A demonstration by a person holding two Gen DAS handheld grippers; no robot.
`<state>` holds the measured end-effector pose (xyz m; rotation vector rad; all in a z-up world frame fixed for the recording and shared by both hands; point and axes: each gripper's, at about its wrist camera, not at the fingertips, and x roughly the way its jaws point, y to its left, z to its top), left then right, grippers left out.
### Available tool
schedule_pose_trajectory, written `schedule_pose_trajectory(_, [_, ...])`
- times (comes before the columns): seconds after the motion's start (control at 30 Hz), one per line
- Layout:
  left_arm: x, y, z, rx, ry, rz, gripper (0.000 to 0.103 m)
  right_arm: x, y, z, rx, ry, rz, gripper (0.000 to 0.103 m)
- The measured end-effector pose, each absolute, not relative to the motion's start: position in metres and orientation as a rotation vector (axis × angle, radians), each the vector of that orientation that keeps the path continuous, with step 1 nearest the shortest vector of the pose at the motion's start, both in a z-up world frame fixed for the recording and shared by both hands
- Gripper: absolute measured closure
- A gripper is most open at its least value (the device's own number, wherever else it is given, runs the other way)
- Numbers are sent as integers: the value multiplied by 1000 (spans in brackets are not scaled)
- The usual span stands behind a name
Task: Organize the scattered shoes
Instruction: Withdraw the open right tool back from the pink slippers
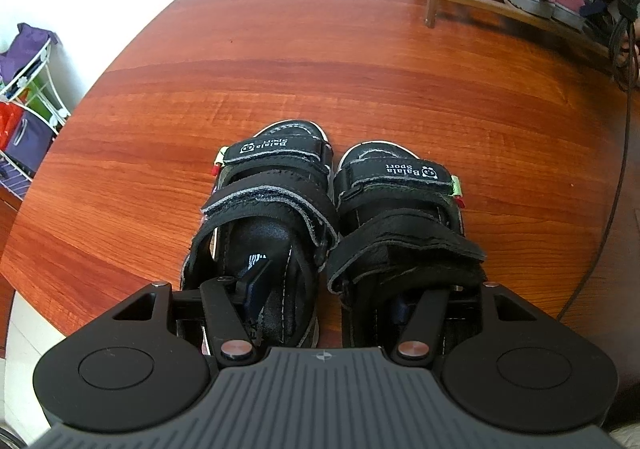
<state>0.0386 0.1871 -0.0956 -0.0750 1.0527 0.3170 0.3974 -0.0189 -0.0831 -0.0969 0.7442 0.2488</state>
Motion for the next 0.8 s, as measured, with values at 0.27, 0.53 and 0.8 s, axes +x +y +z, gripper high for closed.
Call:
schedule_pose_trajectory(0.27, [42, 184, -96, -26, 1034, 287, 41, 373, -35, -78, -84, 791, 332, 23])
schedule_pose_trajectory(0.53, [41, 179, -98, 39, 966, 237, 40, 328, -57, -64, -78, 820, 384, 20])
schedule_pose_trajectory(0.8, [45, 185, -100, 45, 921, 191, 41, 290, -83, -52, -83, 835, 362, 19])
